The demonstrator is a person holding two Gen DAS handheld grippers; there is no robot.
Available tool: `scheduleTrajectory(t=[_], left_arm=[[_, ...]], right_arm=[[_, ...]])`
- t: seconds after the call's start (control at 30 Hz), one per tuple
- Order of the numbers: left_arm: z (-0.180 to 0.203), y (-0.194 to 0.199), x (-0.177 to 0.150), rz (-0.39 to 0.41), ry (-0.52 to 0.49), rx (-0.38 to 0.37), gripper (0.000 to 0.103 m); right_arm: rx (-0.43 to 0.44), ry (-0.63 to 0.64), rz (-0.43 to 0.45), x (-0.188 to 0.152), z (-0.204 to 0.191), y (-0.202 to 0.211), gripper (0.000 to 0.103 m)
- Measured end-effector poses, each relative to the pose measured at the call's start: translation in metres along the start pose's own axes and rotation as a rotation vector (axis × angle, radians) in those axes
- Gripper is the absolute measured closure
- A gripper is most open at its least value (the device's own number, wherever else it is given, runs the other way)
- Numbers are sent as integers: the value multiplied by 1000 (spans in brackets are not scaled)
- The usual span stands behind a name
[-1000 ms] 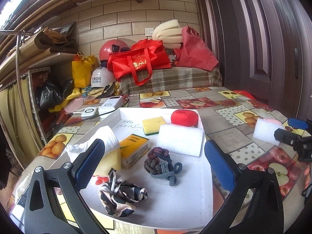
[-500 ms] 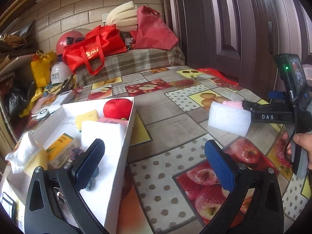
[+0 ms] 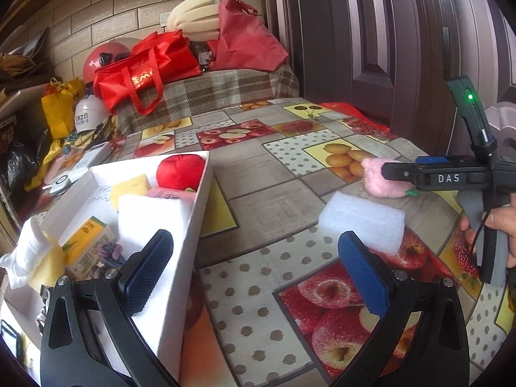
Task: Organize soft objects
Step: 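Grasp the white foam block with the left tool while the right tool grasps the pink fluffy ball, then carry the white foam block and pink fluffy ball over the white tray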
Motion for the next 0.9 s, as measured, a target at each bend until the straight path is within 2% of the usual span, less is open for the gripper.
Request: scheduleTrajectory(t=[0.1,0.17,0.2,0.27,0.37,0.43,0.6,0.67,0.77,0.83,0.9], left_arm=[[10,-10,2,-38,38,-88,0],[20,-17,4,-68,51,-125,0],[25,-20,6,-80,54,-136,0],[33,-26,9,-94,75,-147,0],[37,-38,13,-122,148,-163,0],[38,-46,14,-141,211,-178,0],[50,-73,23,-198,297,-179,1],[60,-80,32,-196,290,-162,1],[78,-88,43,-208,220,-105,1],[86,-98,46,-246,178,-59,1],[87,-109,43,-306,161,-49,1]], right_arm=[[22,52,15,4,-15,-4,1],[16,72,-10,5,-23,-15,2],[21,74,-35,5,-24,-20,6],[44,49,-69,6,-19,-26,37],[121,-55,-85,6,1,-27,40],[134,-114,-78,5,12,-25,41],[41,-184,-18,6,32,-12,41],[33,-214,-16,6,38,-12,41],[33,-214,-17,8,41,-13,41],[29,-208,-17,9,42,-14,41],[30,-213,-16,9,43,-13,39]])
Point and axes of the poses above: each gripper's, at about its wrist camera, not at the fingertips, and y roughly against the way its jaws point, z to its right, x to its top, the point moved 2 cm from there along -y, roughly the way its jaws point, and after that the axes turned 6 degrees about -y, right-handed, at the moved point
